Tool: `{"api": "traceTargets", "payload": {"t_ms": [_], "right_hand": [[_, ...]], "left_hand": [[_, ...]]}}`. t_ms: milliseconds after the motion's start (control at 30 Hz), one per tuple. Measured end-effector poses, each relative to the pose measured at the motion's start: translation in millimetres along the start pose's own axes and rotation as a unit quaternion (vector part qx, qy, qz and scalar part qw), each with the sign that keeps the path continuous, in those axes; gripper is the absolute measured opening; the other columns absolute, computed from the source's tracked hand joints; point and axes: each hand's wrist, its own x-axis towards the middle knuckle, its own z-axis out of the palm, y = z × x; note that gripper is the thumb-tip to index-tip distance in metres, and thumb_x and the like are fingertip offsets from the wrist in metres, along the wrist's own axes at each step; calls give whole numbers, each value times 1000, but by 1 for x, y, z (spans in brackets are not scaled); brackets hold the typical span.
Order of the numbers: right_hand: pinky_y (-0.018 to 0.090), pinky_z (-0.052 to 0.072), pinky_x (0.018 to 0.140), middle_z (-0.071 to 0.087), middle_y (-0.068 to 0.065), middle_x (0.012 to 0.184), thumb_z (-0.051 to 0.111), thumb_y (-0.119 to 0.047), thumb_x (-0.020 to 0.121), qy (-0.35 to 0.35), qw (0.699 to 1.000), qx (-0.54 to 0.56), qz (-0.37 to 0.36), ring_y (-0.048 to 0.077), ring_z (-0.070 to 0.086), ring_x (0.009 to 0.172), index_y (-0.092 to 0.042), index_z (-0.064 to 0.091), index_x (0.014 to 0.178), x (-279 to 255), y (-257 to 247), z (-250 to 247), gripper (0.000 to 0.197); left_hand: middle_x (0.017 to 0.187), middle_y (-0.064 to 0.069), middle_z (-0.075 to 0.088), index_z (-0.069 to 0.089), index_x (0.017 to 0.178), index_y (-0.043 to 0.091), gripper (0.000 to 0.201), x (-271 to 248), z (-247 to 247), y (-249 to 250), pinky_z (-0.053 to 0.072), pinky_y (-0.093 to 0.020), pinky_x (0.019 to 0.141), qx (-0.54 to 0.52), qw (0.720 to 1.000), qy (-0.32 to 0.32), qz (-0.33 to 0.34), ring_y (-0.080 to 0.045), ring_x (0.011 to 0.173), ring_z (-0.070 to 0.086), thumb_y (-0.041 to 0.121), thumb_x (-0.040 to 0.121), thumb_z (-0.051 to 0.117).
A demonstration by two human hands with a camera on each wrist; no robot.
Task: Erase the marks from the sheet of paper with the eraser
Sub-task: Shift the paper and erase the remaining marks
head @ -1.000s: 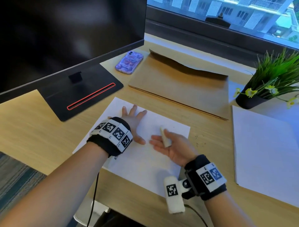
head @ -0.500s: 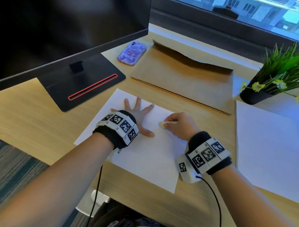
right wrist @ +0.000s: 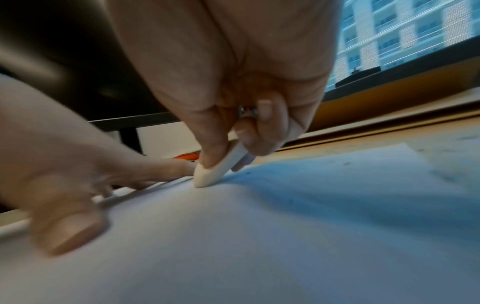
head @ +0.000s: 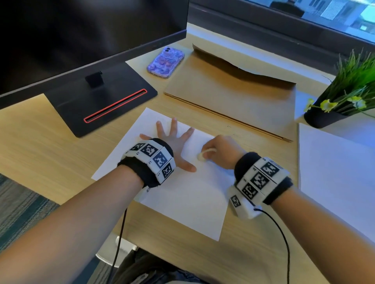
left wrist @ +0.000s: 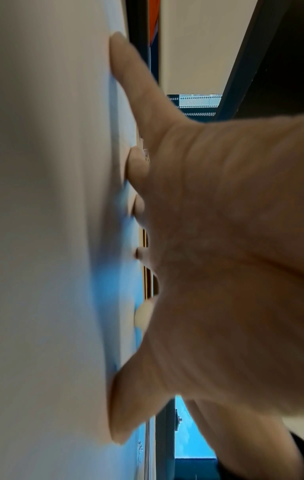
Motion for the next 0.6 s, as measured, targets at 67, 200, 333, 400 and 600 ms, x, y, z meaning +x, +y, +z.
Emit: {"api": "traceTargets", "payload": {"t_ms": [67, 200, 333, 400, 600], "right_hand": [[22, 37, 80, 62, 5, 117, 52, -18, 95, 51, 997, 47, 43, 20, 55, 105, -14, 67, 111, 12, -4, -2, 22], [24, 38, 74, 62, 6, 107, 51, -19, 96, 44, 997, 52, 21, 17, 52, 88, -19, 66, 94, 4, -4, 6, 16], [23, 41, 78, 64, 3, 105, 54, -21, 94, -38, 999, 18, -29, 16, 54, 88, -15, 69, 101, -11, -8, 9, 18], [22, 42, 79, 65, 3, 108, 57, -21, 93, -38, 999, 9, -21, 16, 56, 91, -13, 69, 106, -2, -12, 3, 20], [21, 37, 74, 59, 7, 116, 56, -22, 93, 54, 995, 72, 37, 17, 52, 93, -12, 64, 116, 26, -21, -2, 26]], "left_hand": [[150, -3, -37, -21, 143, 44, 118, 0, 0, 0, 11, -80, 96, -2, 1000, -2, 0, -44, 138, -23, 72, 66, 64], [150, -3, -36, -21, 143, 44, 118, 1, 1, 0, 11, -80, 96, 3, 1000, 0, 1, -44, 138, -23, 72, 65, 63], [150, -4, -35, -20, 143, 44, 117, 1, 1, 0, 12, -79, 97, 6, 1000, 4, 1, -45, 138, -22, 71, 67, 64], [151, -4, -34, -20, 143, 44, 118, 1, 1, 0, 13, -79, 97, 8, 1000, 5, 4, -45, 139, -21, 70, 66, 65], [152, 3, -31, -14, 145, 43, 118, 2, -2, -12, 9, -77, 100, -3, 1000, -3, 29, -40, 141, -20, 58, 67, 74]]}}
